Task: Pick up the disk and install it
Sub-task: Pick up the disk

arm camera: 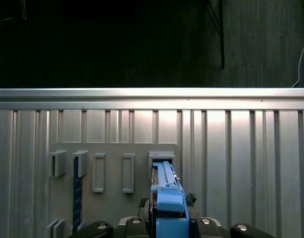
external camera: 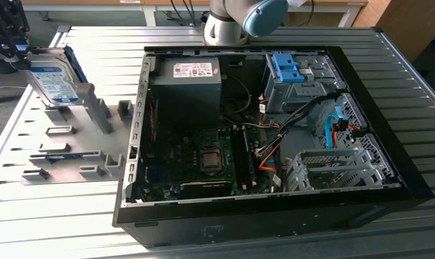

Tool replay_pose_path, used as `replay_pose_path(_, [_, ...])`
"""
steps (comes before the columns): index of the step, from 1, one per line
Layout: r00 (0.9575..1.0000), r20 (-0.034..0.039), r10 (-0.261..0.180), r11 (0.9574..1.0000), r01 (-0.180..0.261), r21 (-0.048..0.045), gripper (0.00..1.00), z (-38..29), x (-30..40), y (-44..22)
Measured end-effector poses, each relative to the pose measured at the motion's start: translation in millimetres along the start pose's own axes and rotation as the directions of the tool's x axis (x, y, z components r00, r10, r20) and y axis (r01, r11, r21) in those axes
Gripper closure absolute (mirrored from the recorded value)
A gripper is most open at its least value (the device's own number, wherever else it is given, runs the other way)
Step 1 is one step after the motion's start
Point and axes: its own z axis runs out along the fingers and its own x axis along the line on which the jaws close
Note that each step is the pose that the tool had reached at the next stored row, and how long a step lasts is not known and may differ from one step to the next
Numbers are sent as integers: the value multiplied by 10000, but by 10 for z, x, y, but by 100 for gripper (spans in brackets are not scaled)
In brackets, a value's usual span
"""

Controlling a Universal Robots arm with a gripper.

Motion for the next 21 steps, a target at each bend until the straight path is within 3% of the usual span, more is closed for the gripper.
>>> replay_pose_path(12, [10000,1,0,10000,0,1,64,-140,0,3])
replay_pose_path(21, [10000,1,0,10000,0,3,64,-171,1,3])
